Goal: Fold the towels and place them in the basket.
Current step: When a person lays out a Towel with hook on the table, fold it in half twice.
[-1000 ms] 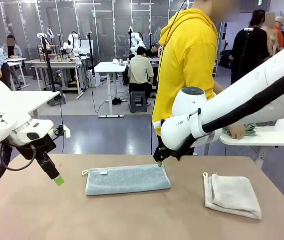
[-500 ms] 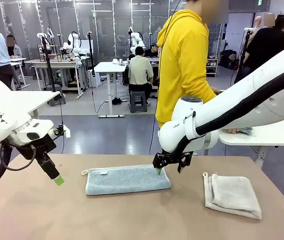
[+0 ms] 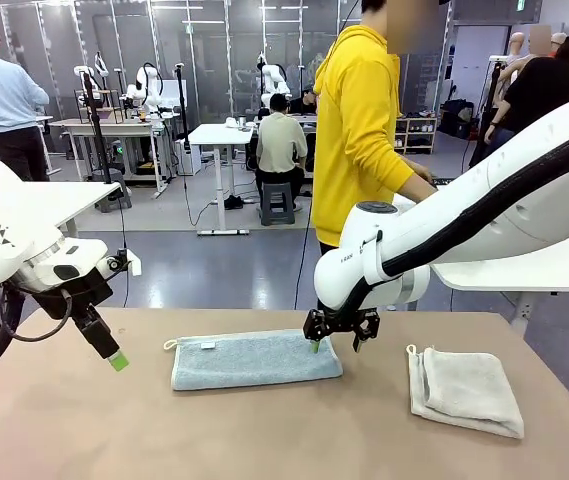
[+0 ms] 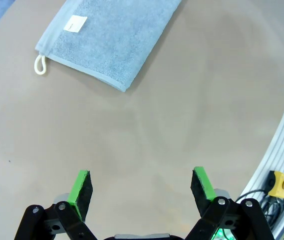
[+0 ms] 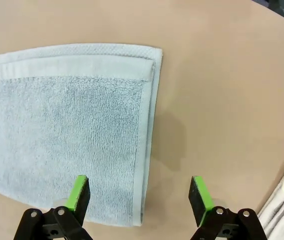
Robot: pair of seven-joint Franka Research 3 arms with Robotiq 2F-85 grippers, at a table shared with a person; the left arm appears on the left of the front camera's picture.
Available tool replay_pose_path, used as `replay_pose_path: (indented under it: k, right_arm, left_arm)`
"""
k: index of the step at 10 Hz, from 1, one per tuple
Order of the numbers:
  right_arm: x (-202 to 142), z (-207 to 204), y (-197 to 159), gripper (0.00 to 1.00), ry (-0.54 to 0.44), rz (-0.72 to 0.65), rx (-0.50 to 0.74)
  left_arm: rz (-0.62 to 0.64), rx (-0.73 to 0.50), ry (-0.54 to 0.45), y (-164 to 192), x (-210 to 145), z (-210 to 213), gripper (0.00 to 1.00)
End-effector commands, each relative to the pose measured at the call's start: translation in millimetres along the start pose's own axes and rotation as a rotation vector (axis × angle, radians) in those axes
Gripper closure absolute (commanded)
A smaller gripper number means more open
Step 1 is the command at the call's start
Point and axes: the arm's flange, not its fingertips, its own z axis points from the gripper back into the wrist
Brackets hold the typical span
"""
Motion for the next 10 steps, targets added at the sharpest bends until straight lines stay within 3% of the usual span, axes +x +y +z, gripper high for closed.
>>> replay_pose_path:
  k: [1, 5, 8, 10]
  right_arm:
    - [7, -6, 8, 0.00, -0.014, -0.050, -0.035]
    - [10, -7, 7, 0.00, -0.009, -0.054, -0.047]
    - [10, -9, 4, 0.00, 0.001, -0.065, -0.054]
    - [11, -12, 3, 0.00, 0.004, -0.066, -0.054]
  left_arm:
    - [0.004, 0.009, 0.005, 3, 3, 1, 0.00]
    - [0.000, 0.000, 0.000, 0, 0, 0, 0.00]
    - [0.009, 0.087, -0.050, -23, -8, 53, 0.00]
    - [0.027, 0.125, -0.141, -39, -22, 84, 0.00]
